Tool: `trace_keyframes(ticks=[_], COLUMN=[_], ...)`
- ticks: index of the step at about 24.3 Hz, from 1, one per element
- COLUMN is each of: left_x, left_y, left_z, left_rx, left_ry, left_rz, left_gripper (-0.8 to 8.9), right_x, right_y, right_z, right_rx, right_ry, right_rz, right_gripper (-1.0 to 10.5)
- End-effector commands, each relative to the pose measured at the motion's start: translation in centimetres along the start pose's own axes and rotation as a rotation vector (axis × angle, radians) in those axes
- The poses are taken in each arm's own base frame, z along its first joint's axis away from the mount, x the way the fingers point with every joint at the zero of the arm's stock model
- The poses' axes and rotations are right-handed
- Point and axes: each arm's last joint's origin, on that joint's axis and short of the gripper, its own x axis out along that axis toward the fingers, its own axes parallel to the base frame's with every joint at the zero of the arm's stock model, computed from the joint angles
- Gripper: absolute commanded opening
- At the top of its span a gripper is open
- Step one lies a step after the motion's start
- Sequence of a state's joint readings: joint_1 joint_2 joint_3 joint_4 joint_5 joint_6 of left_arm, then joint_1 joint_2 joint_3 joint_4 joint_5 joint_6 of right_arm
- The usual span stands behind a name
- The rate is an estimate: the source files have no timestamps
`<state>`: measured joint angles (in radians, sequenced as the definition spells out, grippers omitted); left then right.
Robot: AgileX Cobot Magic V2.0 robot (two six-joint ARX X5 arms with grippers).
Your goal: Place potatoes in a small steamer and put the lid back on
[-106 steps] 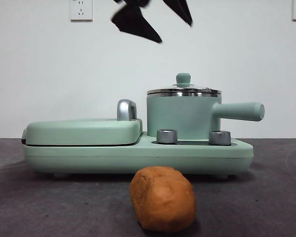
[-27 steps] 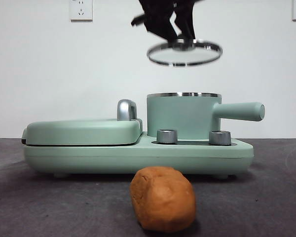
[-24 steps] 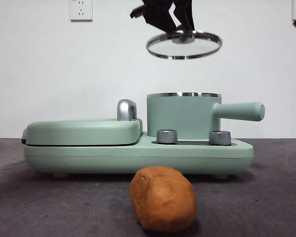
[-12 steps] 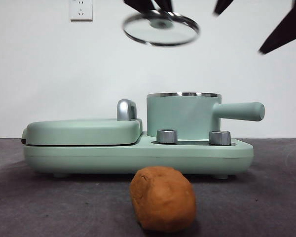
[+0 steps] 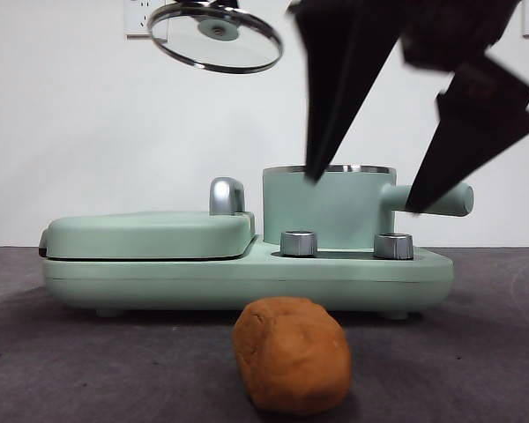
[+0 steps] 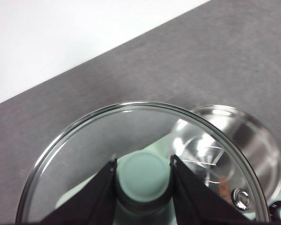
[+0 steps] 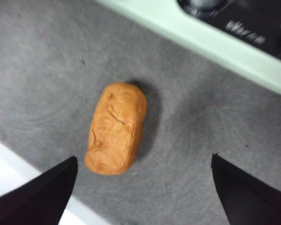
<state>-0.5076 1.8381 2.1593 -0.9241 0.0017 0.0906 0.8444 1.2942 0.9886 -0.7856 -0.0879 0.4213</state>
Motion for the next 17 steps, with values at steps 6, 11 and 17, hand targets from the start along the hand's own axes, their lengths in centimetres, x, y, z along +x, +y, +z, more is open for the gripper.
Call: trace_keyframes(ticks=[6,11,17], left_x=[-1.0,-1.0,-1.0], left_y=[1.5,1.7,1.7], left_z=[0.8,0.8,0.8], left_rx=[-0.011,-0.022,-0.024], left_ry=[-0.059,-0.058,-0.055], left_rz=[0.035,0.04,0.04], left_gripper=[0.23,0.23,0.23], right_x=[4.9,8.2,10.3], right_y=[3.0,3.6,3.7], right_z=[0.1,0.3,0.3], right_rx=[-0.028,-0.039,-0.053], right_ry=[0.09,0.118,0.136], right_rz=[0.008,-0.001,-0.008], right_gripper=[4.6,4.6,1.3])
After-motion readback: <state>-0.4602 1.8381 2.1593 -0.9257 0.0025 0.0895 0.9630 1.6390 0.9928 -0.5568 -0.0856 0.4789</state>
